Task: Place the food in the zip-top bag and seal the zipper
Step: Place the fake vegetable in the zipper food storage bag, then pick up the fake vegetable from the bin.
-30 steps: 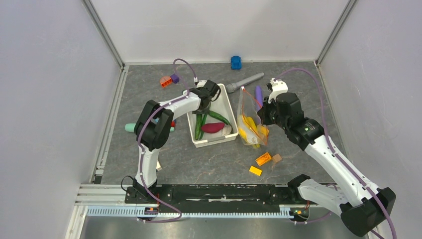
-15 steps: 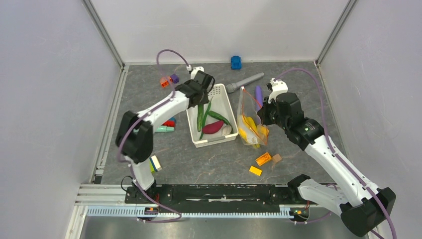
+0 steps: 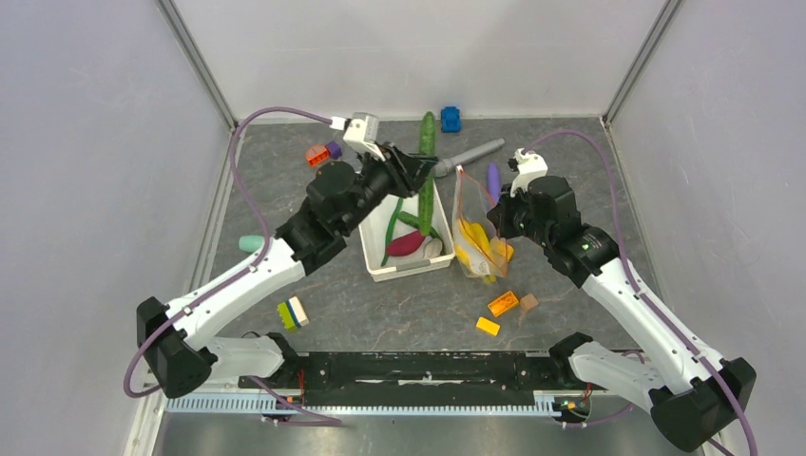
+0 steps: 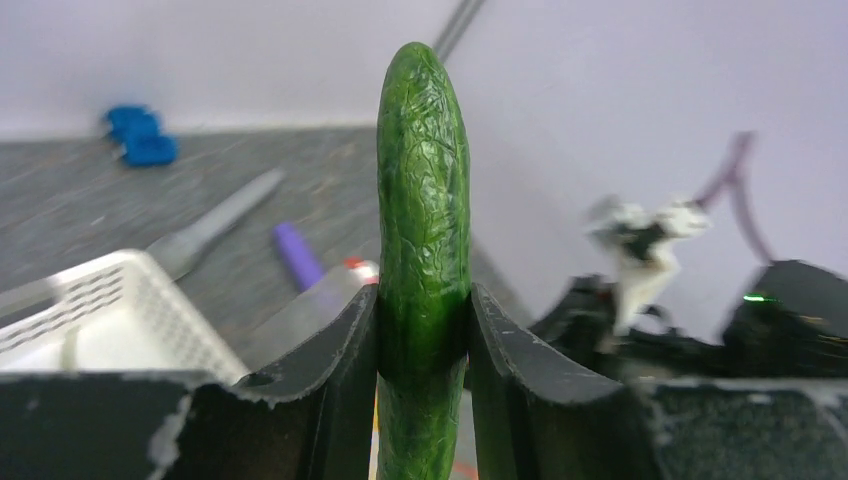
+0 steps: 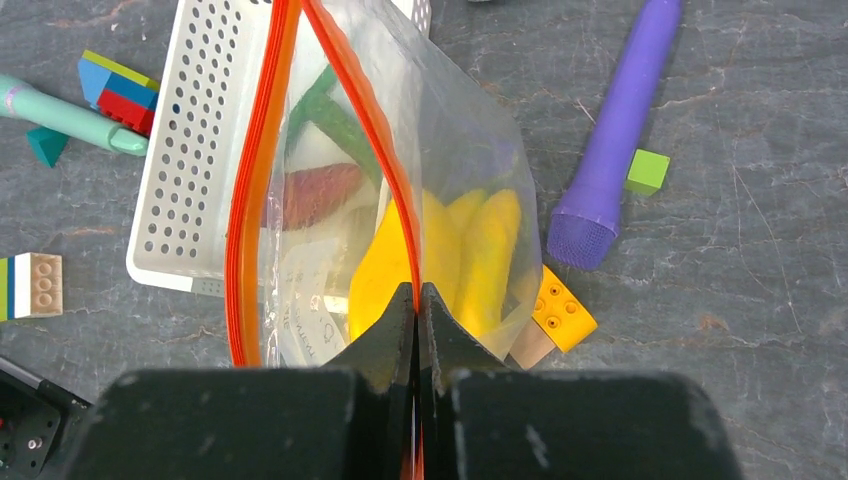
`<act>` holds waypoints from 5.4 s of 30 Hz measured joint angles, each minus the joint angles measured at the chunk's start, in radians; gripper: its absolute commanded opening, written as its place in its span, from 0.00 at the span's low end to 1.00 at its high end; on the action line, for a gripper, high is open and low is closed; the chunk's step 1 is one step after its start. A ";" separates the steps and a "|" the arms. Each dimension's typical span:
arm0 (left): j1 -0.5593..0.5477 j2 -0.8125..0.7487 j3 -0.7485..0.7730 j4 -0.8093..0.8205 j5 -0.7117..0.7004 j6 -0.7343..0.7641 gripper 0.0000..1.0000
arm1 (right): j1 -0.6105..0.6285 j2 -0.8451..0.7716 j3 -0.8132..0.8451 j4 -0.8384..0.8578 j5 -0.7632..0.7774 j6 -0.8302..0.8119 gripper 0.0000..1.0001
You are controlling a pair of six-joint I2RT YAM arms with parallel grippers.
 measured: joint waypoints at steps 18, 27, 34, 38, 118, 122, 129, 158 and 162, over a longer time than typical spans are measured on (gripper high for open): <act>-0.282 0.294 0.016 0.533 -0.349 0.091 0.02 | 0.000 -0.043 -0.001 0.028 -0.008 0.052 0.00; -0.380 0.333 -0.122 0.826 -0.414 0.264 0.03 | 0.000 -0.046 -0.018 0.051 -0.004 0.105 0.00; -0.409 0.352 -0.224 0.943 -0.410 0.327 0.28 | 0.000 -0.046 -0.019 0.064 -0.004 0.136 0.00; -0.410 0.352 -0.245 0.976 -0.413 0.329 0.38 | 0.000 -0.046 -0.019 0.064 -0.004 0.145 0.00; 0.083 0.762 0.274 -0.525 -0.116 -0.439 0.83 | 0.000 0.002 -0.003 0.010 0.023 0.013 0.00; 0.083 0.803 0.297 -0.529 -0.132 -0.445 0.76 | 0.000 0.002 -0.003 0.010 0.024 0.013 0.00; 0.083 0.834 0.328 -0.534 -0.162 -0.448 0.57 | 0.000 0.002 -0.003 0.007 0.027 0.013 0.00; 0.081 0.460 0.187 -0.457 -0.167 -0.386 0.02 | 0.000 -0.006 -0.003 0.002 0.030 0.006 0.00; 0.063 0.292 0.122 -0.346 -0.134 -0.359 0.02 | 0.000 -0.011 -0.003 0.002 0.023 0.006 0.00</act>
